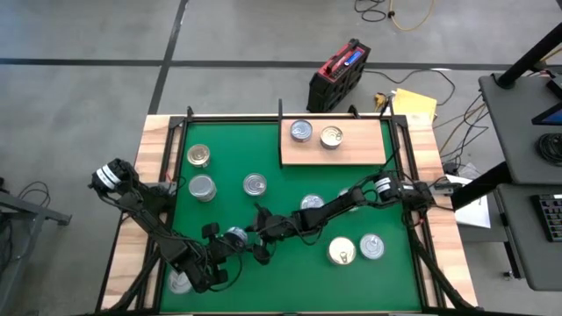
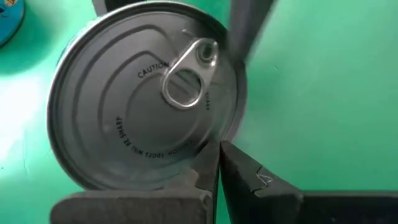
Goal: Stack canned seafood by type on shelf
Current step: Put the blue tuna can on the shelf
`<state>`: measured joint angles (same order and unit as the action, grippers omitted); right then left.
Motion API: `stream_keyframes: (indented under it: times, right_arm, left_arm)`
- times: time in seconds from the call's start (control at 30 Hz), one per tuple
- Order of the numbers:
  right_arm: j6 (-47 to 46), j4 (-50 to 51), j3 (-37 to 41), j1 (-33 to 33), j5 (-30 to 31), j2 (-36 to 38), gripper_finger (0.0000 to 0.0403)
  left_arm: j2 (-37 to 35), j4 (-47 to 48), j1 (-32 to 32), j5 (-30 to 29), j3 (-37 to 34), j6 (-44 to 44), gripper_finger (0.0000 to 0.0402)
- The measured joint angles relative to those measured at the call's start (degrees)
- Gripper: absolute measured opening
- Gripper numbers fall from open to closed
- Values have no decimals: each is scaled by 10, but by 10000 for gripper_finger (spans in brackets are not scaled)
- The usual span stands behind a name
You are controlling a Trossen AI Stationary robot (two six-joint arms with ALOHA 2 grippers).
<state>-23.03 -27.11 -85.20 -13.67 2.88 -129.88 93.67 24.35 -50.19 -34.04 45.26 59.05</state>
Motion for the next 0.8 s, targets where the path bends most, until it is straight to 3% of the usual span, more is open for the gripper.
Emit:
stream_keyframes:
  times: [0.33,0.47,0.6,0.8]
  right_arm:
    - [5,47,-46,0,1,-23,260]
    - [5,46,-46,0,1,-22,205]
    - [6,48,-46,-1,-2,-20,124]
    - [34,124,-45,-7,9,15,123]
  left_arm:
    - [0,-16,0,-19,-1,-9,0]
    - [0,-30,0,-29,-1,-17,0]
    - [0,-29,0,-30,0,-16,0]
    - [0,-28,-1,-30,26,-31,0]
